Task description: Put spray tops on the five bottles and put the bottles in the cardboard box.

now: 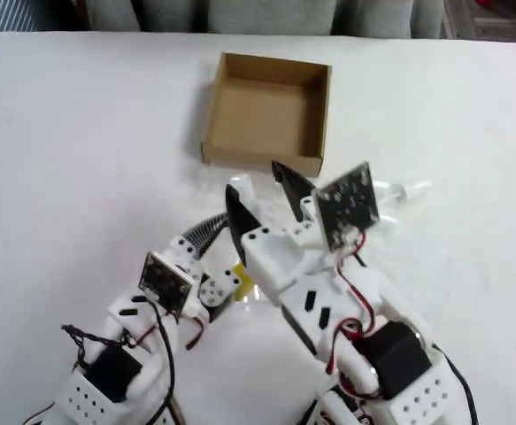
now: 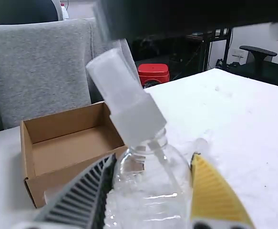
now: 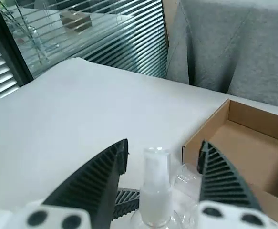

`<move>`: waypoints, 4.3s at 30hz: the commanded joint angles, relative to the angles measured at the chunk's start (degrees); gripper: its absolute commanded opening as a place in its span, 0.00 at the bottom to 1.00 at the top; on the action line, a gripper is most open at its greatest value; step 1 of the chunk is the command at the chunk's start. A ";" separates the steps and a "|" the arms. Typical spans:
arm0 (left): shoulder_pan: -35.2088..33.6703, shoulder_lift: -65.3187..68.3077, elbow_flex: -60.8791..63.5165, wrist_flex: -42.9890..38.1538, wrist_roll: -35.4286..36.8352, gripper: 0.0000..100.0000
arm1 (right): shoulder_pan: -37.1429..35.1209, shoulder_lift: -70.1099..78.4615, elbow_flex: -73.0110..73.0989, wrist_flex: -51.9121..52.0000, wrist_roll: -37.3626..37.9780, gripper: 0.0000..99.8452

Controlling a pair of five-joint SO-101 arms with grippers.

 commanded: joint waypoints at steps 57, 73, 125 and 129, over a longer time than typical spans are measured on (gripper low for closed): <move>-21.14 56.13 -36.92 -8.26 0.00 0.12 | 32.66 48.57 -6.15 -14.02 5.98 0.11; -23.52 56.22 -32.97 -15.38 0.00 0.12 | 30.29 91.21 -47.03 -5.67 5.89 0.16; -23.60 55.87 -31.74 -15.65 -0.44 0.12 | 28.00 83.30 -34.64 10.51 35.25 0.24; -23.60 56.31 -31.56 -17.67 -0.44 0.12 | 27.56 80.66 -35.43 13.93 34.90 0.28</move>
